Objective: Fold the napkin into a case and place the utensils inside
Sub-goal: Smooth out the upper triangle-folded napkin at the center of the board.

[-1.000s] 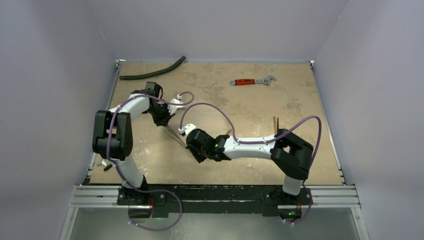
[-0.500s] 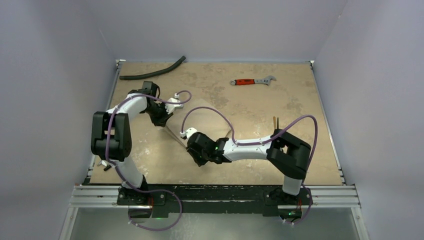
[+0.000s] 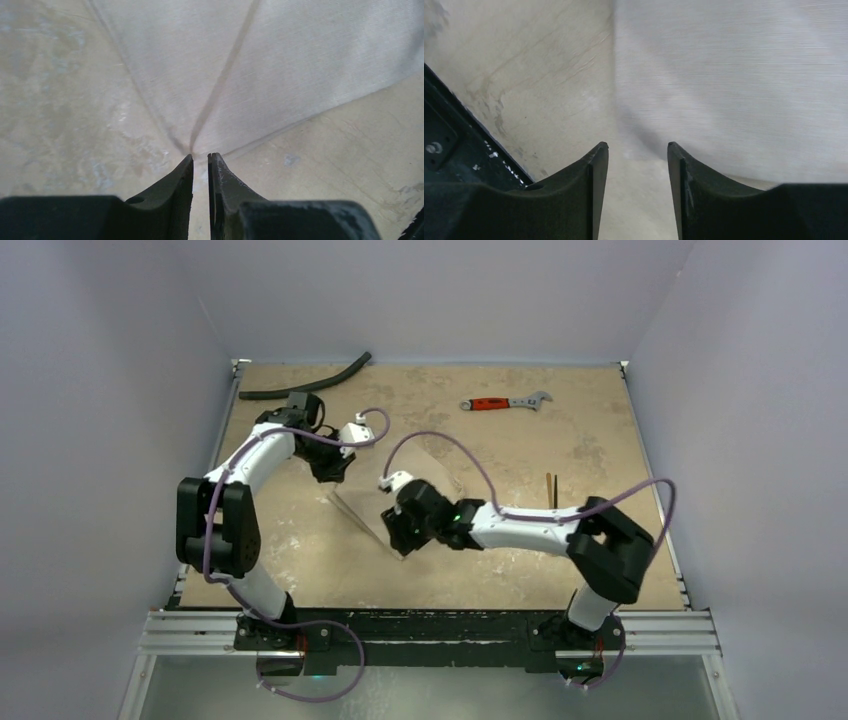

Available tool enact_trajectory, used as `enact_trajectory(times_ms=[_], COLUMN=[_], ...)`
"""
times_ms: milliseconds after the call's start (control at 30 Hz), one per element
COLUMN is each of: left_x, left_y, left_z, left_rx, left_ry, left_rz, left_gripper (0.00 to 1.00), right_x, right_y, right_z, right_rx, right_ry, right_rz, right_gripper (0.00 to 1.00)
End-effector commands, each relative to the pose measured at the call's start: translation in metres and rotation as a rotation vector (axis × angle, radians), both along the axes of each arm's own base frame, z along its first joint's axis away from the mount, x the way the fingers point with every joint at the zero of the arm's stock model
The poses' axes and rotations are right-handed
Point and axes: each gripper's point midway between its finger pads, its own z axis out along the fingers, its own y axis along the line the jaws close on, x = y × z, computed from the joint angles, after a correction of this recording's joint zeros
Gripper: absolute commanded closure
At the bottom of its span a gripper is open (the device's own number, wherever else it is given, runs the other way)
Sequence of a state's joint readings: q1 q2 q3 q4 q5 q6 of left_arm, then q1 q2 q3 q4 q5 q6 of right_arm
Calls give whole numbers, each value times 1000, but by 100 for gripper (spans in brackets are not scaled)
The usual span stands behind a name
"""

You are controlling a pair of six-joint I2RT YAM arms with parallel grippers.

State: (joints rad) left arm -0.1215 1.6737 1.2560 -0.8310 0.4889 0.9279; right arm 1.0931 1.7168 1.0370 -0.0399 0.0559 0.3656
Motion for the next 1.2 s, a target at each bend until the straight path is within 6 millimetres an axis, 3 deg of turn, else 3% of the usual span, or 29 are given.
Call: enact_trajectory(times_ms=[0,100,200,467,633,767,1167], left_x=[-10,-6,-5,-2,-3,-6,-14], left_y=[-10,1,8,11,16,21,25], left_z=[-28,-44,-55,-56,-61,-66,-73], left_rx=[-25,22,53,67,90,114,135], left_ry=[67,59,45,12,9,5,32], left_rz=[8,35,55,69,72,73,69], left_gripper=[85,88,90,94,98,100,100], right_x=[44,67,84,118,134,136,140], right_y=[-35,-61,-78,-102,-123,-133,-151], right_z=[46,48,37,19,6,-8,-13], right_rx=[175,243,282,355,384,389,421], right_ry=[-16,13,81,144,170,197,182], right_rz=[-119,-207,-260,-351,-417,-445,-491], right_gripper=[55,65,80,95,98,100,100])
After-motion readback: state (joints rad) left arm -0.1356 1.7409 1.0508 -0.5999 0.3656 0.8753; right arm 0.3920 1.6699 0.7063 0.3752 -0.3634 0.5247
